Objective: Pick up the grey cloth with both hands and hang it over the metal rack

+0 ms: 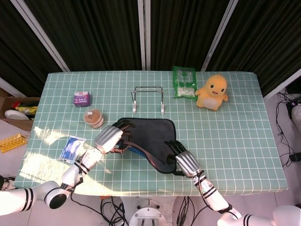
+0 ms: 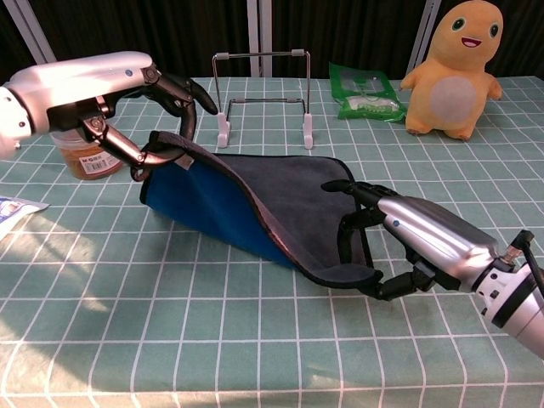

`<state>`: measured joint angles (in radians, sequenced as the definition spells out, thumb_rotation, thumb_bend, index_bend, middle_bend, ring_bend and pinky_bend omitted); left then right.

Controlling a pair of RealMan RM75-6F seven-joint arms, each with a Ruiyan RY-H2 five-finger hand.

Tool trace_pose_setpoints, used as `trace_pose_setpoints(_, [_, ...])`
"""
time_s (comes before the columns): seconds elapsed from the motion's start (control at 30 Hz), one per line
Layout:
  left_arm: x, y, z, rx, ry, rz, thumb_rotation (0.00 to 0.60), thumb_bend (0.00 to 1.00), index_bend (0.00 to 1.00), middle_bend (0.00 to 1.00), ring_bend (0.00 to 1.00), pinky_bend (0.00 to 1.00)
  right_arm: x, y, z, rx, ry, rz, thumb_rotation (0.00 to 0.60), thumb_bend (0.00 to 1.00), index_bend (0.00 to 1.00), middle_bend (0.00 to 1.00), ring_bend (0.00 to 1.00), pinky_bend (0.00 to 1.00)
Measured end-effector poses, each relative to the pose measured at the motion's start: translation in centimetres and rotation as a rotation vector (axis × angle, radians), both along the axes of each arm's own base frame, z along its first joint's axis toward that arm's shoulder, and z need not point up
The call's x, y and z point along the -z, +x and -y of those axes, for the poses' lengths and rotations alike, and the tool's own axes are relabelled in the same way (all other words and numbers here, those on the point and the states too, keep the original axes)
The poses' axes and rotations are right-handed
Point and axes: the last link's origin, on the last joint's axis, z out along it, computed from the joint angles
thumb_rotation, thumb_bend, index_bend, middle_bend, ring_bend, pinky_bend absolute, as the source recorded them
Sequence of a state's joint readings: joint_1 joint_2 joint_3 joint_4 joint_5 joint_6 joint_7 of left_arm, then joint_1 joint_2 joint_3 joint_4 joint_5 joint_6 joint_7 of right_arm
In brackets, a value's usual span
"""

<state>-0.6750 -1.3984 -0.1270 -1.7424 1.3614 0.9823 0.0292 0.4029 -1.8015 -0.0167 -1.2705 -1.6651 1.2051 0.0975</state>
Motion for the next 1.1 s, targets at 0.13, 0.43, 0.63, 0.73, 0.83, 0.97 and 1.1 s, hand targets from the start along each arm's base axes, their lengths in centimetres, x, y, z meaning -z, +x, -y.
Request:
trace_pose_setpoints(0.13, [-0.3, -0.2, -0.2, -0.010, 0.002, 0.016, 0.600, 0.49, 0.77, 0.20, 0.10, 0.21, -0.8, 0.5, 1.1, 0.003, -0.043, 0.039, 0.600, 0.46, 0.90, 0.12, 0.00, 0.00])
trace_pose_setpoints(0.43, [-2.3, -0.2, -2.1, -0.046, 0.083, 0.059, 0.600, 0.52, 0.79, 0.22, 0.12, 0.21, -3.4, 3.3, 4.8, -0.040, -0.154, 0.093, 0.600, 0.48, 0.95, 0.13, 0.00, 0.00])
trace_pose_setpoints(0.63, [-3.6, 0.3, -4.0, -0.081, 0.105, 0.083, 0.600, 0.52, 0.80, 0.22, 0.12, 0.21, -5.6, 6.0, 7.9, -0.063, -0.218, 0.117, 0.600, 0.48, 0.97, 0.14, 0.00, 0.00])
trace_pose_setpoints(0.73, [-4.1, 0.8, -5.3, -0.097, 0.106, 0.097, 0.600, 0.52, 0.80, 0.22, 0.12, 0.21, -6.6, 7.2, 9.6, -0.057, -0.235, 0.117, 0.600, 0.48, 0.97, 0.14, 0.00, 0.00])
trace_pose_setpoints(0.83, [-4.7, 1.5, -6.7, -0.116, 0.107, 0.115, 0.600, 0.52, 0.80, 0.22, 0.12, 0.21, -7.6, 8.3, 11.5, -0.047, -0.258, 0.111, 0.600, 0.48, 0.98, 0.14, 0.00, 0.00])
trace_pose_setpoints(0.97, [-5.4, 2.6, -8.9, -0.124, 0.124, 0.117, 0.600, 0.52, 0.80, 0.22, 0.12, 0.21, -8.6, 9.6, 13.9, -0.017, -0.275, 0.117, 0.600, 0.48, 0.99, 0.14, 0.00, 0.00])
trace_pose_setpoints(1.1, [-5.6, 3.4, -10.9, -0.149, 0.119, 0.119, 0.600, 0.52, 0.82, 0.22, 0.12, 0.21, -9.3, 10.8, 16.3, -0.003, -0.301, 0.090, 0.600, 0.48, 1.00, 0.14, 0.00, 0.00])
